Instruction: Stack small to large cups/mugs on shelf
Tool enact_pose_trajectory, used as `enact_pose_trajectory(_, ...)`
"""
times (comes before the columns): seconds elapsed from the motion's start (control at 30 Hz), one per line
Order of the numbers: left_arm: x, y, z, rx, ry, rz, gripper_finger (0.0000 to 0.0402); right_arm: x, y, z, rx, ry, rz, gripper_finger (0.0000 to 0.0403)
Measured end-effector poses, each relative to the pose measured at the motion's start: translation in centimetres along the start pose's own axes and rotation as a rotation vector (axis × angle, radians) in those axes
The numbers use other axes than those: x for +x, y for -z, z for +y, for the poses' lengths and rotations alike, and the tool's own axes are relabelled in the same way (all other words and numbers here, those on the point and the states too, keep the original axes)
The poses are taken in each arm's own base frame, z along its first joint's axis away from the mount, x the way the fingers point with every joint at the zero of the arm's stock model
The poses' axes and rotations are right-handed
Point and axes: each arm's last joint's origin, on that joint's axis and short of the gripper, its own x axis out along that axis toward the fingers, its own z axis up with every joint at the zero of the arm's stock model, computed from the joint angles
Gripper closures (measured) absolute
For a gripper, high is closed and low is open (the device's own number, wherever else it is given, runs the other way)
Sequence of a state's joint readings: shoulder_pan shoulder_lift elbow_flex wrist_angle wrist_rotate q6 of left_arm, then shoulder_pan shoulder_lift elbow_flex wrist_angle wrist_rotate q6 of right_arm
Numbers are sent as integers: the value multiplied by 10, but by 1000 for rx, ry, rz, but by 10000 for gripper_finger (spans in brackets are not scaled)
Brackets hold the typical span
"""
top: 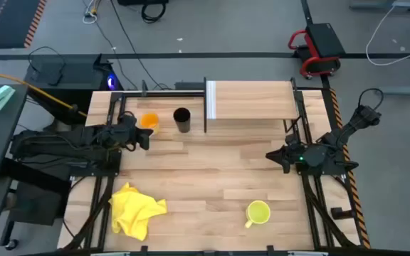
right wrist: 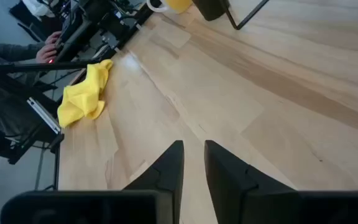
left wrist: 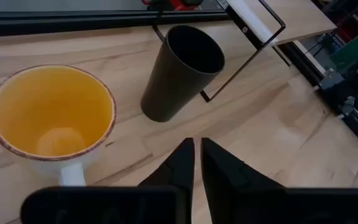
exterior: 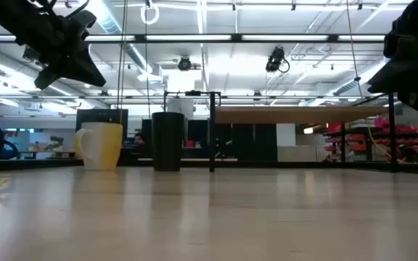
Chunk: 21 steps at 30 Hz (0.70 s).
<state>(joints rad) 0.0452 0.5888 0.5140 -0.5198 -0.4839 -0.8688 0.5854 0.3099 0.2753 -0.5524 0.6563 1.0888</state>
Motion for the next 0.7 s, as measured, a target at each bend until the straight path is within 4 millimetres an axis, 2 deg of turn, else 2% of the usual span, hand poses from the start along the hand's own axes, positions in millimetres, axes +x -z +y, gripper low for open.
enact_pose_trajectory(0.37,0,0,0,0,0,0,378,0,0,0,0,-1,0,331)
enact_pose_trajectory(0.7,0,0,0,0,0,0,366,0,0,0,0,0,0,331)
